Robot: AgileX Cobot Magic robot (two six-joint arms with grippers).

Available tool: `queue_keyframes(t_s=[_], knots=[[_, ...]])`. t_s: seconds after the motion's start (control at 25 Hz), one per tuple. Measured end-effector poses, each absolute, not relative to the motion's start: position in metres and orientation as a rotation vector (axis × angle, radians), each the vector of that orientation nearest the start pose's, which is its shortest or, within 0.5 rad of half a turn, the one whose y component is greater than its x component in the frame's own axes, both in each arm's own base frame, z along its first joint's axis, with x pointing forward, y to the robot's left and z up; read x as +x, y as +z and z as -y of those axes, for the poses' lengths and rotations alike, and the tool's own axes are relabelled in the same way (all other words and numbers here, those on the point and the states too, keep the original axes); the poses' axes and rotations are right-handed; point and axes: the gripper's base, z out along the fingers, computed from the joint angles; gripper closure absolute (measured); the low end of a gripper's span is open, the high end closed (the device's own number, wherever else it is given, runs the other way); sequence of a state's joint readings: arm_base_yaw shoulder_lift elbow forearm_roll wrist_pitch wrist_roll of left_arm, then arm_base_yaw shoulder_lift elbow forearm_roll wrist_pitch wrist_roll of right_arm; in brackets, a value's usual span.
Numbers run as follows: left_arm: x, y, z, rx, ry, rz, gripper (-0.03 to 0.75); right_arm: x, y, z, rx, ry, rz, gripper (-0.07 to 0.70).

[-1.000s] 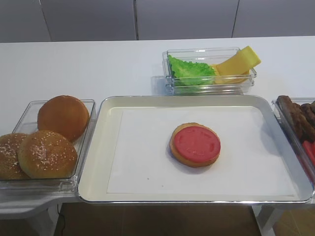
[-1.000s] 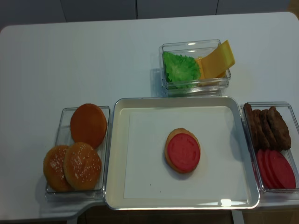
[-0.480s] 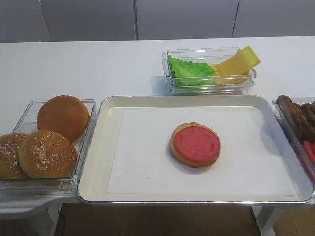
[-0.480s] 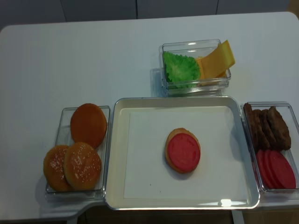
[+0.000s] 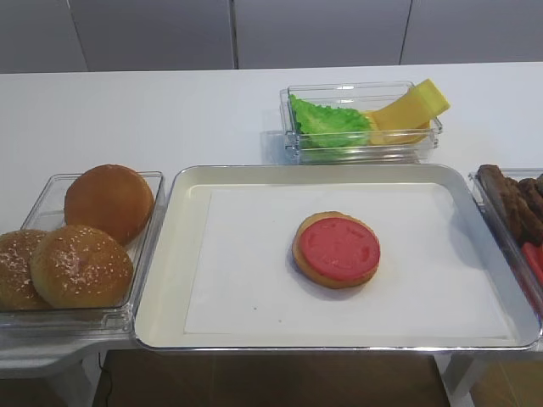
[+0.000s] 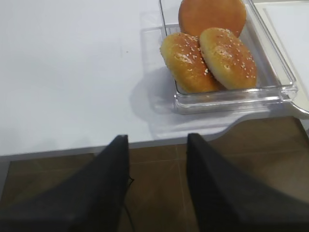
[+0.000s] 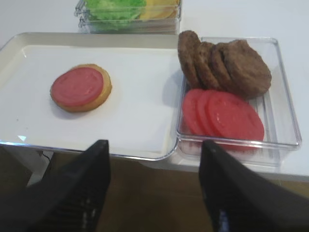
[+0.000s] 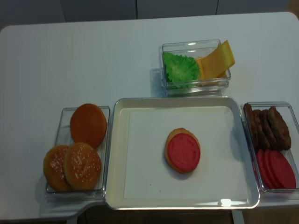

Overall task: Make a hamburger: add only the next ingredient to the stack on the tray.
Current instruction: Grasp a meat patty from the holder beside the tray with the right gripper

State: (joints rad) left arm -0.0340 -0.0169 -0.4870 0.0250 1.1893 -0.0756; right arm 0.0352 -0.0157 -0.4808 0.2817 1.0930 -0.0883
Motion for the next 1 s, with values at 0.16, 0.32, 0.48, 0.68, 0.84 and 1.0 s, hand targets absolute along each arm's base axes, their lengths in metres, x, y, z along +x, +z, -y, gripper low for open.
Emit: queue_keyframes(t_s=[0.16,0.32,0.48,0.68,0.84,1.0], knots=[[-0.012,0.264,-0.003,-0.048,-0.032,-2.168,0.416,0.002,0.289,-0.022,-0.124,0.313,-2.026,0.193],[-0.012,0.264,-0.003,-0.048,-0.032,-2.168,0.416,0.024,0.309,-0.023,-0.092,0.329,-2.036,0.195],[-0.012,0.264,-0.003,-0.048,-0.032,-2.168,0.416,0.057,0.318,-0.024,-0.047,0.352,-2.068,0.195],[-0.012,0.264,-0.003,-0.048,-0.032,-2.168,0.416,0.097,0.325,-0.025,-0.007,0.372,-2.138,0.195],[-0.012,0.264,-0.003,-0.048,-0.032,-2.168,0.416,0.128,0.330,-0.026,-0.005,0.372,-2.210,0.198],[-0.012,0.264,-0.003,-0.048,-0.032,-2.168,0.416,0.159,0.334,-0.028,-0.026,0.366,-2.283,0.203]])
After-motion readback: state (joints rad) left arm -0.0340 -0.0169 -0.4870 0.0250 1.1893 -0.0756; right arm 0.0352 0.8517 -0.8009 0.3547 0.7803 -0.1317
